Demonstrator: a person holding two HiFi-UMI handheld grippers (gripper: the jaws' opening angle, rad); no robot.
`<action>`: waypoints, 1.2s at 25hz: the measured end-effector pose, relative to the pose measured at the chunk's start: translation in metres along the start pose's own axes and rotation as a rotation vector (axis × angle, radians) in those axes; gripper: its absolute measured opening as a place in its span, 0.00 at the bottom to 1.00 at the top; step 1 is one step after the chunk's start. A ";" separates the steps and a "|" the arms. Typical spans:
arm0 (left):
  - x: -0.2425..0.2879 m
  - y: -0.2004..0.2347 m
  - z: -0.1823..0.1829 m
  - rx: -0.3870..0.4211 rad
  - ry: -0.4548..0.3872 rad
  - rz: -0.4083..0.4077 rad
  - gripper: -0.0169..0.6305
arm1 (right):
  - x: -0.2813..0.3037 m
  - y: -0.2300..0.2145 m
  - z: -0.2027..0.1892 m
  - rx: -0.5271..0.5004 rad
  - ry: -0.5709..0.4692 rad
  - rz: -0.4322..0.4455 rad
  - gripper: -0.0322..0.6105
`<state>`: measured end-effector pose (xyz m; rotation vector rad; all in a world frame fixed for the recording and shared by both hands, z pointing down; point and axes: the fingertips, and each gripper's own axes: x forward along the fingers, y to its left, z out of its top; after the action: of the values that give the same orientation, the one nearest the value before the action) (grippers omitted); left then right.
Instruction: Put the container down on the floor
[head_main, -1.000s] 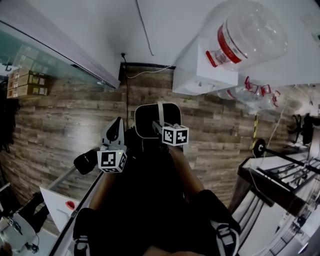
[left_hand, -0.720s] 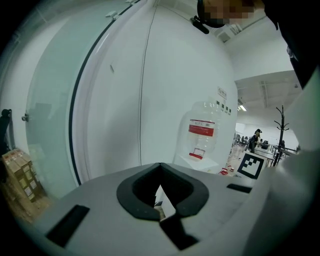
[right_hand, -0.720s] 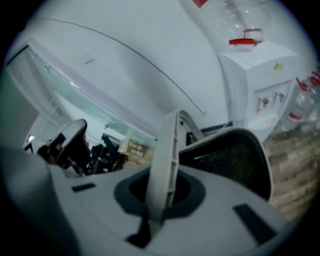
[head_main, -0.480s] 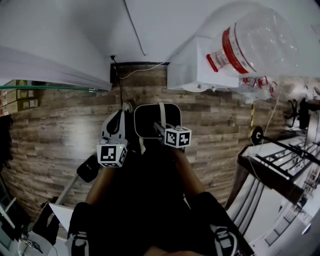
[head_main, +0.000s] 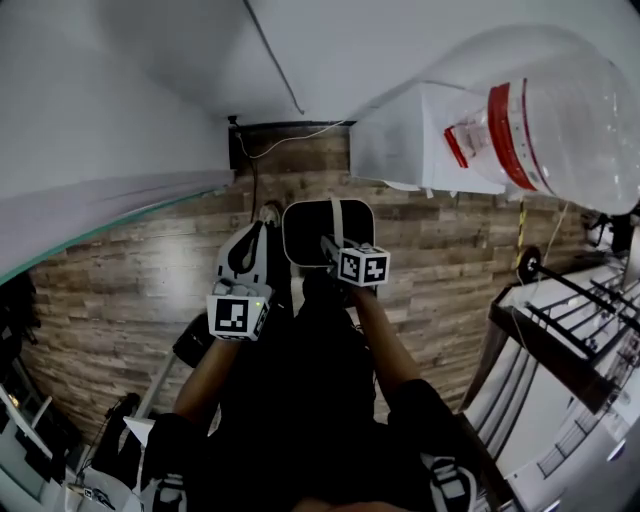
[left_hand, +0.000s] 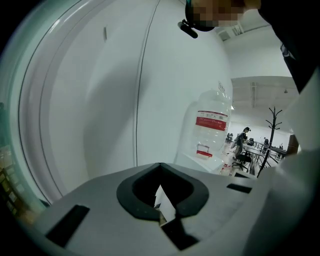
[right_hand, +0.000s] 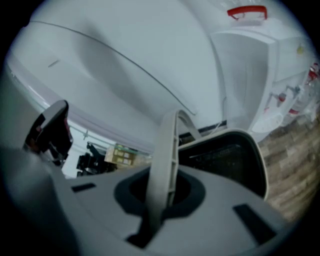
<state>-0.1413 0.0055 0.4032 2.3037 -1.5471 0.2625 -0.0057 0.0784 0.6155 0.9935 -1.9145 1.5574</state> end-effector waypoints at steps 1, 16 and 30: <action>0.005 0.001 0.002 -0.008 0.004 -0.003 0.07 | 0.008 -0.003 0.004 -0.003 0.000 -0.008 0.10; 0.085 0.028 -0.043 -0.027 0.002 -0.007 0.07 | 0.127 -0.089 0.029 -0.025 0.027 -0.065 0.10; 0.148 0.058 -0.082 -0.047 0.011 0.019 0.07 | 0.237 -0.187 0.053 -0.085 0.047 -0.077 0.10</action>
<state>-0.1342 -0.1096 0.5407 2.2489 -1.5543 0.2399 -0.0040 -0.0458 0.8953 0.9746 -1.8715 1.4314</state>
